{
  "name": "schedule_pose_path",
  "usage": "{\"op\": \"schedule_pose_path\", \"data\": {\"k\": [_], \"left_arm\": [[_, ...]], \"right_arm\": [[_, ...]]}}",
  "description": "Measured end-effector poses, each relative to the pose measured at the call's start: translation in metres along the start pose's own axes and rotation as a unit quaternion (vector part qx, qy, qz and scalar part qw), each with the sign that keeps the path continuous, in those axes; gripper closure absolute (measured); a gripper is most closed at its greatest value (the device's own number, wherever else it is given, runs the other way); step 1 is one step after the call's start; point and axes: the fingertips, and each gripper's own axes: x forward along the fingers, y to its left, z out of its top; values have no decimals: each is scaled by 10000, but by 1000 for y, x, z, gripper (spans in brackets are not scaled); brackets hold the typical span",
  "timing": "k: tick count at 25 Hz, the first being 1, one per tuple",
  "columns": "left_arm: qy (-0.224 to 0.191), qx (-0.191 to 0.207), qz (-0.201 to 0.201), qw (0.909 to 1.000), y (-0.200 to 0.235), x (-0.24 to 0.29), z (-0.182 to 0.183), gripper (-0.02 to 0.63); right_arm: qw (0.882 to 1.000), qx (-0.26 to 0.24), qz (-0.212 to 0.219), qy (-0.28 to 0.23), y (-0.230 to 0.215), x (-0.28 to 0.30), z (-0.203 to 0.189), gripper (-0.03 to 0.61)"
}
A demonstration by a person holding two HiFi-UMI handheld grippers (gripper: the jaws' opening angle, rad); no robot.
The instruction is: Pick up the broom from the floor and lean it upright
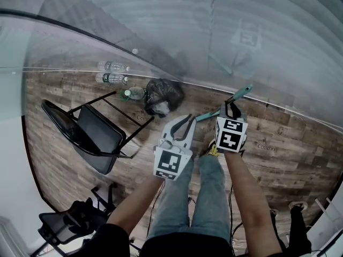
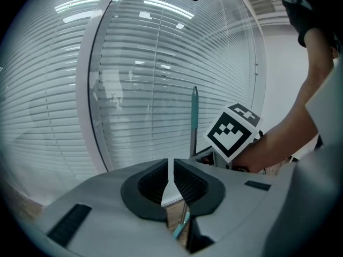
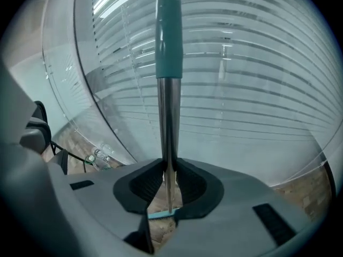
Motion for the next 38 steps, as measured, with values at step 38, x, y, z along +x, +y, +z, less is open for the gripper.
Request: {"op": "schedule_pose_path", "data": {"k": [38], "left_arm": [[44,57,81,9999,-6,3,9,591]], "right_arm": [[9985,-239,-70,-493,-26,-21,13,405]]}}
